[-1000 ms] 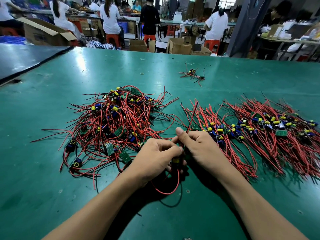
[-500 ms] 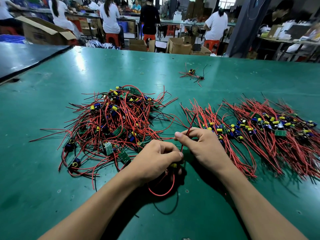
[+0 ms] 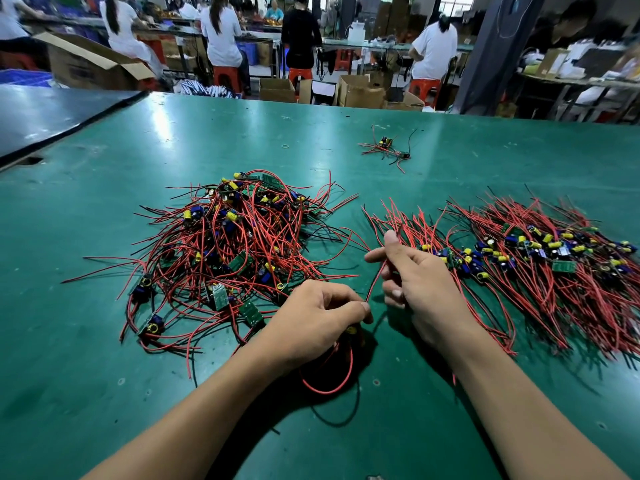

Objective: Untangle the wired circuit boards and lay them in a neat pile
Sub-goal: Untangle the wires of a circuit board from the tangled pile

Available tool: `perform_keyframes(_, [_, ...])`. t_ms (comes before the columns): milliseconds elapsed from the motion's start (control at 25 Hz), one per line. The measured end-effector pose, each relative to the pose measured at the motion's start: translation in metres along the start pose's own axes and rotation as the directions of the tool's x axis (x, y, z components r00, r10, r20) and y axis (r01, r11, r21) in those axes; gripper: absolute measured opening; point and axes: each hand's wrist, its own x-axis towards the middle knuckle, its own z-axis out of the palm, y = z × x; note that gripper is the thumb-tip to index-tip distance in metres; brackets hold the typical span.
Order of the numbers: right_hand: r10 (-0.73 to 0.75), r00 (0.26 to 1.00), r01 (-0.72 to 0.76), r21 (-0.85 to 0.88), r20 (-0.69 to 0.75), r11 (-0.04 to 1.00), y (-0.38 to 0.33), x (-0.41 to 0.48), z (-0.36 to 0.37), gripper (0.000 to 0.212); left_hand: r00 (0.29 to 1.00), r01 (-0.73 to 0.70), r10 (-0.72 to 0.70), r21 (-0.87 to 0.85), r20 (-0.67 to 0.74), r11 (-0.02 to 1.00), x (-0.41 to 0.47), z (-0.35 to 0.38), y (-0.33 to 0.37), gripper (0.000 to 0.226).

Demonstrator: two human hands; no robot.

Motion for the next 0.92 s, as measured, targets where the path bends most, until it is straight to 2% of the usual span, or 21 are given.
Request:
perform_keyframes(80, [0.137,0.972,-0.112,-0.135,0.190,0.984,0.000,-0.004,-0.001,0.047,1.000,-0.014,0.014,-0.021,-0.017,1.000,0.000,0.002,-0.001,0.020])
perform_keyframes(160, [0.227,0.912,-0.127,-0.293,0.341,0.948,0.003,-0.010,0.000,0.054,1.000,-0.019,0.017,-0.054,-0.025,0.998,-0.001,0.002,-0.002,0.023])
perform_keyframes(280, [0.202,0.885,-0.092,-0.267,0.419,0.959,0.003,-0.013,-0.002,0.045,1.000,-0.008,0.006,-0.071,-0.025,0.997,-0.001,0.001,-0.002,0.025])
perform_keyframes(360, [0.153,0.910,-0.025,-0.317,0.385,0.948,0.000,-0.012,-0.004,0.045,1.000,0.007,-0.008,-0.080,-0.013,0.997,-0.001,-0.001,-0.001,0.026])
perform_keyframes(520, [0.023,0.977,0.092,-0.512,0.213,0.854,0.000,-0.003,-0.013,0.045,0.999,0.020,-0.018,-0.046,0.042,0.999,-0.002,-0.003,0.001,0.025])
perform_keyframes(640, [-0.130,0.987,0.160,-0.564,0.094,0.810,0.000,0.001,-0.017,0.046,0.997,0.023,-0.021,-0.033,0.070,0.999,-0.002,-0.002,0.004,0.026])
perform_keyframes(720, [-0.179,0.984,0.164,-0.512,0.021,0.843,-0.002,0.001,-0.015,0.046,0.997,0.011,-0.010,-0.018,0.080,1.000,-0.002,-0.003,0.004,0.025])
perform_keyframes(760, [-0.150,0.989,0.133,-0.425,-0.005,0.896,-0.003,0.001,-0.013,0.048,0.997,0.001,0.000,-0.007,0.081,1.000,-0.002,-0.003,0.004,0.025])
perform_keyframes(840, [0.001,1.000,-0.005,-0.170,-0.024,0.985,-0.007,0.001,-0.009,0.053,0.997,-0.020,0.017,0.036,0.081,0.999,-0.002,-0.004,0.004,0.025])
perform_keyframes(920, [0.162,0.986,-0.164,0.050,0.029,0.985,-0.013,0.001,-0.008,0.058,0.995,-0.038,0.028,0.097,0.093,0.995,-0.003,-0.004,0.003,0.026])
